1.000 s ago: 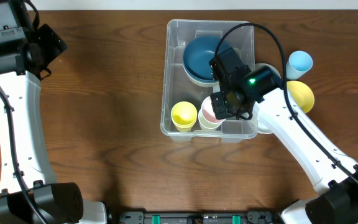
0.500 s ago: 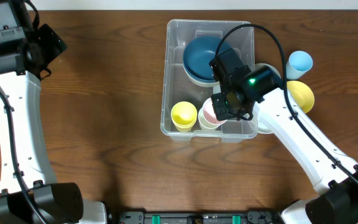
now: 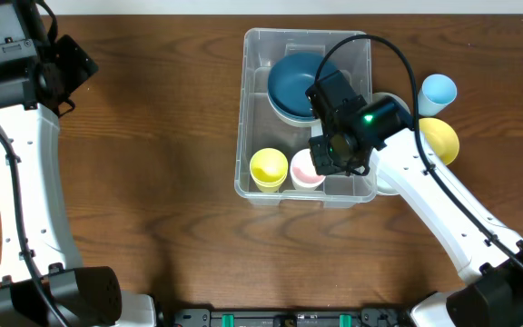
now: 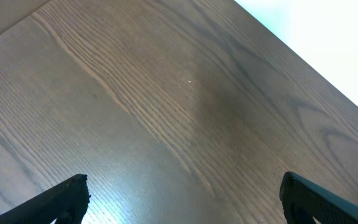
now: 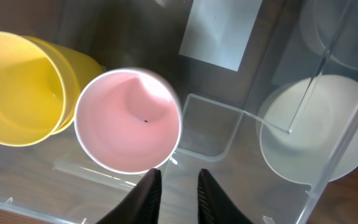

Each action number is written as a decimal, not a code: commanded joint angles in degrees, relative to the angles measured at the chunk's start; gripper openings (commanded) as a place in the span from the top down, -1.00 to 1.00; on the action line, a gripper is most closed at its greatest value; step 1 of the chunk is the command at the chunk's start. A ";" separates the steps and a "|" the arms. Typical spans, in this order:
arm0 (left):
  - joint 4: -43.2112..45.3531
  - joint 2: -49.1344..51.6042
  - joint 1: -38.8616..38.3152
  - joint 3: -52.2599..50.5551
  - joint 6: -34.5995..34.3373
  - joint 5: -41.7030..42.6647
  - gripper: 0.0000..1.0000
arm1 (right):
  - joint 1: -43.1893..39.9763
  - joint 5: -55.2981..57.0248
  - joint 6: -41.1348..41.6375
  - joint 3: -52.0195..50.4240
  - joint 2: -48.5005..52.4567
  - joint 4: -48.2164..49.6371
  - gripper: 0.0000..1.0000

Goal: Pack container
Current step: 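Stack the pink cup onto the white cup in the container, then move the right gripper to the light blue cup and grasp it, then stack the light blue cup onto the pink cup in the container, then move the right gripper to the yellow bowl and grasp its rim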

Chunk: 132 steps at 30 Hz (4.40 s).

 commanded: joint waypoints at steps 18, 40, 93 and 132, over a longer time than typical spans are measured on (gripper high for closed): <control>-0.11 -0.31 0.17 0.26 0.76 -0.70 -0.96 | -20.06 2.34 0.46 10.47 -0.07 2.62 0.37; -0.11 -0.31 0.17 0.26 0.76 -0.70 -0.96 | -45.55 -3.87 3.41 10.51 18.36 20.11 0.02; -0.11 -0.31 0.17 0.26 0.76 -0.70 -0.96 | 3.50 3.23 3.30 10.47 -5.70 -7.52 0.88; -0.09 -0.31 0.17 0.26 0.76 -0.70 -0.96 | -16.72 9.73 6.23 12.48 -8.72 -16.79 0.34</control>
